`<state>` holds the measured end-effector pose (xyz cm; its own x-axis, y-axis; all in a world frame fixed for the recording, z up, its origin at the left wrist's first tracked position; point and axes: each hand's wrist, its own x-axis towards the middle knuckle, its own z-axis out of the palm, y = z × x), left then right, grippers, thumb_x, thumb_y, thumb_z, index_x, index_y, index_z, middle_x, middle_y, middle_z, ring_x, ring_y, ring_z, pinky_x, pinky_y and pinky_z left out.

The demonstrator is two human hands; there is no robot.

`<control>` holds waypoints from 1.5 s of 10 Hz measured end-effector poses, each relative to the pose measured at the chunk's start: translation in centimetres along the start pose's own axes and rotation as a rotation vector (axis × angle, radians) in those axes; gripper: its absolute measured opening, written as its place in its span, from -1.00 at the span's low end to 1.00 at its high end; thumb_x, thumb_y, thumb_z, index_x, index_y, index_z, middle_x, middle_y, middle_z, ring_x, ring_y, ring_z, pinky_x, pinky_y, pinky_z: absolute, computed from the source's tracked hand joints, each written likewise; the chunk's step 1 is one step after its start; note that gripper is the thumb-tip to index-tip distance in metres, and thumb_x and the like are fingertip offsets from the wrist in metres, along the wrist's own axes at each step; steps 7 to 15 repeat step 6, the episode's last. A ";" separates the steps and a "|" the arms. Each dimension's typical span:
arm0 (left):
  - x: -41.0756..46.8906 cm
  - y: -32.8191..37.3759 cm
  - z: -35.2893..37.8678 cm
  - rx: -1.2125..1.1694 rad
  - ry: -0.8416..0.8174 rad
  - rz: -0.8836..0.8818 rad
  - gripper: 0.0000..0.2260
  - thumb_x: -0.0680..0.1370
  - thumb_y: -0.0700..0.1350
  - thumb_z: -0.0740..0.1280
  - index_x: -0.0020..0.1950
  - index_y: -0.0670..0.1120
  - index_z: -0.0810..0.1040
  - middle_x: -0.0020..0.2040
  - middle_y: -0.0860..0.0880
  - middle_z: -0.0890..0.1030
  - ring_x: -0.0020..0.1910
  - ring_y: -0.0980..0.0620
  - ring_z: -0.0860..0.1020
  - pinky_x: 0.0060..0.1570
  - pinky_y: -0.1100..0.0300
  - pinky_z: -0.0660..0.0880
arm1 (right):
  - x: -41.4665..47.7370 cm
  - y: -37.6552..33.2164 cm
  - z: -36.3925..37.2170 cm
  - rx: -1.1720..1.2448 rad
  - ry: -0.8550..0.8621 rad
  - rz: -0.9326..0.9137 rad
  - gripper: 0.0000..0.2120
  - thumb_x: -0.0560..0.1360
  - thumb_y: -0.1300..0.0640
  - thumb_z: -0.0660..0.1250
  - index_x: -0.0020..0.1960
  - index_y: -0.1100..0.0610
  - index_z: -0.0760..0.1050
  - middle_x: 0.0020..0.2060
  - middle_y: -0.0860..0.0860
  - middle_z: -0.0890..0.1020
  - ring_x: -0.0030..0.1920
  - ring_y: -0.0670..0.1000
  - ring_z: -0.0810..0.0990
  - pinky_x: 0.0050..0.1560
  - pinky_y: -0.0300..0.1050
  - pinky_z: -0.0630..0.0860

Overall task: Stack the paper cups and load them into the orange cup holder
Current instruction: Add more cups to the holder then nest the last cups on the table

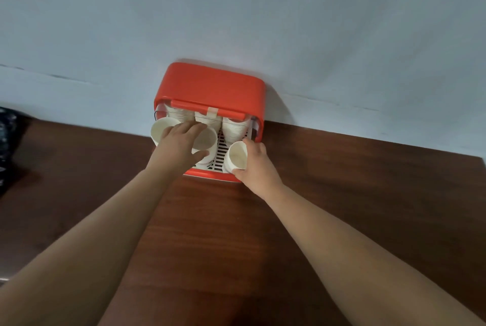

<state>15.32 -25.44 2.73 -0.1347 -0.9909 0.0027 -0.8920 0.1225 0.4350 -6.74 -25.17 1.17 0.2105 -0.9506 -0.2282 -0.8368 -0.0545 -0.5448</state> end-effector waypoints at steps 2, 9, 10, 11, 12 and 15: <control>0.0 -0.5 0.4 0.014 0.034 0.007 -0.43 0.45 0.00 0.52 0.41 -0.09 0.46 0.36 -0.08 0.48 0.32 -0.17 0.47 0.30 -0.15 0.30 | 1.1 -0.5 1.8 0.017 0.057 -0.020 -0.28 0.44 0.08 0.52 0.48 -0.05 0.23 0.30 0.08 0.44 0.25 0.11 0.54 0.20 0.03 0.56; -1.0 -1.0 -1.1 0.039 0.024 -0.013 -0.44 0.52 0.07 0.43 0.47 -0.08 0.39 0.43 -0.03 0.45 0.41 -0.11 0.40 0.42 -0.12 0.22 | -0.1 -1.3 0.2 0.046 0.067 0.110 -0.28 0.46 -0.15 0.44 0.50 0.02 0.22 0.38 0.04 0.37 0.31 0.07 0.49 0.23 0.07 0.56; -1.0 -1.0 -1.1 0.039 0.024 -0.013 -0.44 0.52 0.07 0.43 0.47 -0.08 0.39 0.43 -0.03 0.45 0.41 -0.11 0.40 0.42 -0.12 0.22 | -0.1 -1.3 0.2 0.046 0.067 0.110 -0.28 0.46 -0.15 0.44 0.50 0.02 0.22 0.38 0.04 0.37 0.31 0.07 0.49 0.23 0.07 0.56; -1.0 -1.0 -1.1 0.039 0.024 -0.013 -0.44 0.52 0.07 0.43 0.47 -0.08 0.39 0.43 -0.03 0.45 0.41 -0.11 0.40 0.42 -0.12 0.22 | -0.1 -1.3 0.2 0.046 0.067 0.110 -0.28 0.46 -0.15 0.44 0.50 0.02 0.22 0.38 0.04 0.37 0.31 0.07 0.49 0.23 0.07 0.56; -1.0 -1.0 -1.1 0.039 0.024 -0.013 -0.44 0.52 0.07 0.43 0.47 -0.08 0.39 0.43 -0.03 0.45 0.41 -0.11 0.40 0.42 -0.12 0.22 | -0.1 -1.3 0.2 0.046 0.067 0.110 -0.28 0.46 -0.15 0.44 0.50 0.02 0.22 0.38 0.04 0.37 0.31 0.07 0.49 0.23 0.07 0.56; -1.0 -1.0 -1.1 0.039 0.024 -0.013 -0.44 0.52 0.07 0.43 0.47 -0.08 0.39 0.43 -0.03 0.45 0.41 -0.11 0.40 0.42 -0.12 0.22 | -0.1 -1.3 0.2 0.046 0.067 0.110 -0.28 0.46 -0.15 0.44 0.50 0.02 0.22 0.38 0.04 0.37 0.31 0.07 0.49 0.23 0.07 0.56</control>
